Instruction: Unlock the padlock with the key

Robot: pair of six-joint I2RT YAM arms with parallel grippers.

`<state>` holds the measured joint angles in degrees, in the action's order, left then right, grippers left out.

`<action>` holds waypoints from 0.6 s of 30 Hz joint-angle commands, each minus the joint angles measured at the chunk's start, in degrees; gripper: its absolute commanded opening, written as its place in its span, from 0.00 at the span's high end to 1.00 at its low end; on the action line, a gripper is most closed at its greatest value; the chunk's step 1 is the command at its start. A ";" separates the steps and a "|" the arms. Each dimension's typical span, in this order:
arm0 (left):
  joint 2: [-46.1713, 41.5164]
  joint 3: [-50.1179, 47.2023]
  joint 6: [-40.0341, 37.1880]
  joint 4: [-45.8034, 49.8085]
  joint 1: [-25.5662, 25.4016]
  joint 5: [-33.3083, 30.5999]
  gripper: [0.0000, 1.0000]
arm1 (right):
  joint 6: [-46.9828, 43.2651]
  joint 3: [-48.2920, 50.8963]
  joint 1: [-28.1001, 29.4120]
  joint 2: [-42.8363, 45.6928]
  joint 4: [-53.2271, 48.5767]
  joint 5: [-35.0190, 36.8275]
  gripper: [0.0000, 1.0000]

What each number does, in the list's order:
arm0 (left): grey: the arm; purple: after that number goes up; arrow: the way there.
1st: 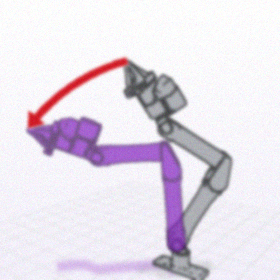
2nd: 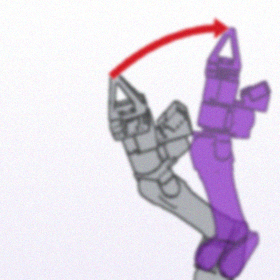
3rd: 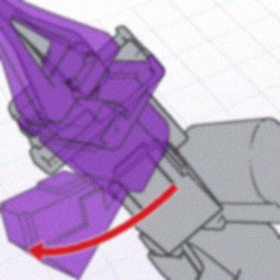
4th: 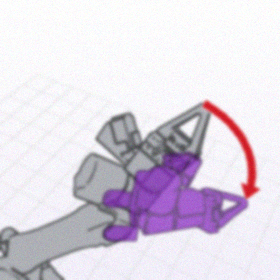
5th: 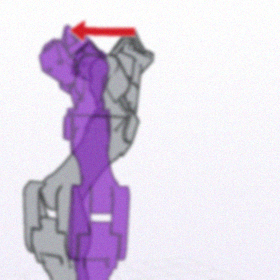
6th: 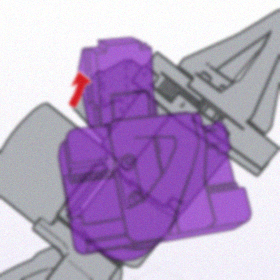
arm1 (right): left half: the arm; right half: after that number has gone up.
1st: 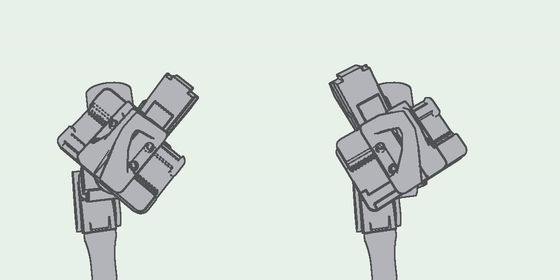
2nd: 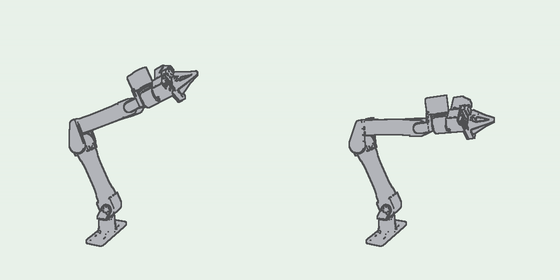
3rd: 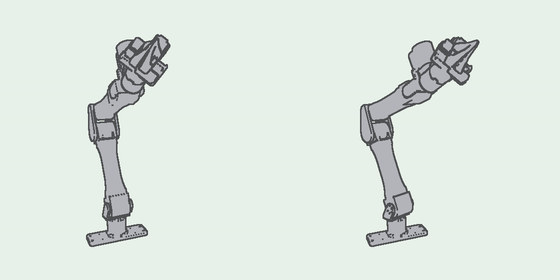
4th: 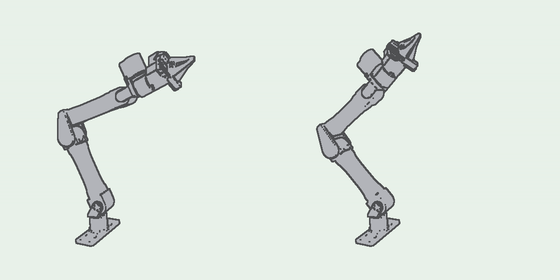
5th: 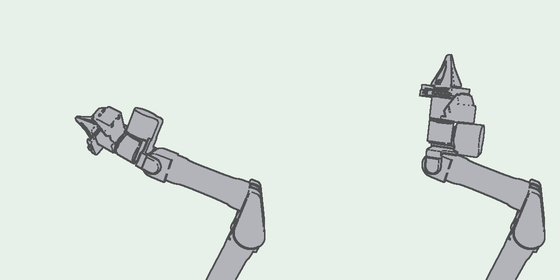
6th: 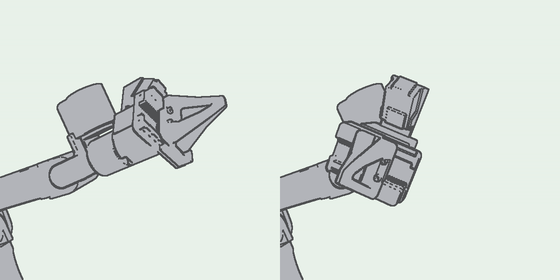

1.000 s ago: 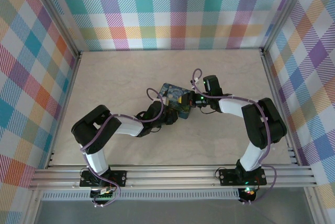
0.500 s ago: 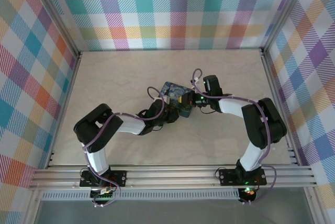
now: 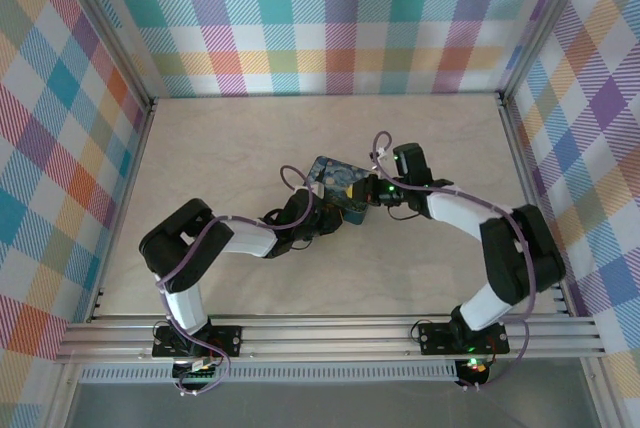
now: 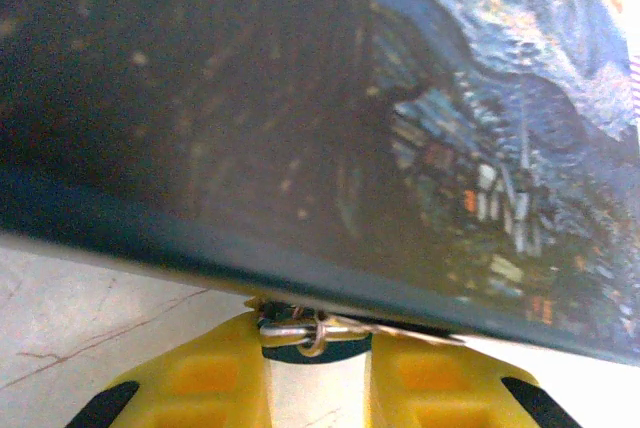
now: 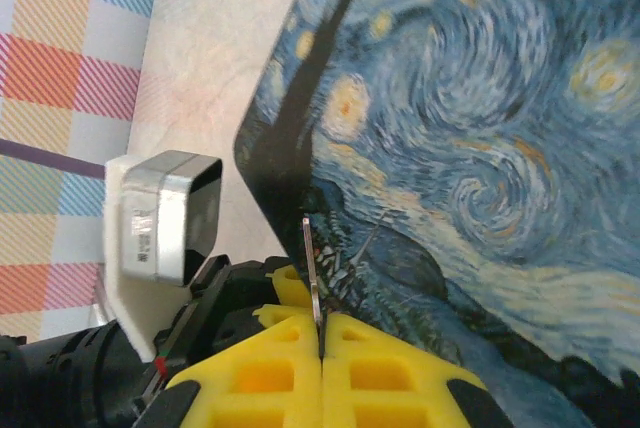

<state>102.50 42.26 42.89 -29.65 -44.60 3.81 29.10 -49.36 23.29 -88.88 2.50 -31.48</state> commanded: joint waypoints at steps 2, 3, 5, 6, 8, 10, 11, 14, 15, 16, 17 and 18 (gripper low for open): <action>-4.06 0.02 2.93 0.71 -0.71 1.68 0.77 | -6.92 2.64 0.26 7.18 -5.74 5.18 1.00; -4.25 0.29 3.70 1.39 -0.70 2.20 0.77 | -7.55 3.98 0.27 8.64 -5.44 5.34 1.00; -4.71 1.27 4.73 3.22 -0.71 3.73 0.77 | -8.24 6.46 0.31 11.18 -4.39 5.27 1.00; -4.81 1.75 5.20 4.28 -0.68 4.28 0.77 | -8.53 7.75 0.43 12.43 -3.88 5.43 1.00; -5.15 2.11 6.32 5.30 -0.67 4.97 0.77 | -9.03 10.23 0.74 14.54 -3.09 6.02 1.00; -5.36 2.39 7.35 5.87 -0.73 5.49 0.78 | -8.75 12.88 1.35 16.40 -1.75 7.23 1.00; -5.55 2.55 7.82 6.28 -0.69 5.73 0.78 | -8.40 14.35 1.88 17.29 -0.77 7.87 1.00; -5.64 3.73 9.06 8.03 -0.66 6.22 0.79 | -8.26 17.77 4.82 18.73 1.95 10.84 1.00; -5.64 4.17 9.41 8.64 -0.71 6.57 0.80 | -8.46 18.69 6.11 18.74 2.70 11.81 1.00; -5.65 4.64 9.76 9.18 -0.72 6.75 0.80 | -8.53 19.31 7.15 18.56 3.45 12.61 1.00; -5.60 5.10 9.91 9.48 -0.68 7.06 0.80 | -8.54 20.29 8.16 18.35 4.54 13.52 1.00; -5.64 5.38 10.09 9.73 -0.66 7.34 0.80 | -8.46 21.18 8.84 18.10 5.81 14.34 1.00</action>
<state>99.13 45.15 51.40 -20.73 -44.60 9.45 21.76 -29.98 30.15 -71.09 3.33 -20.60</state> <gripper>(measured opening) 0.214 0.048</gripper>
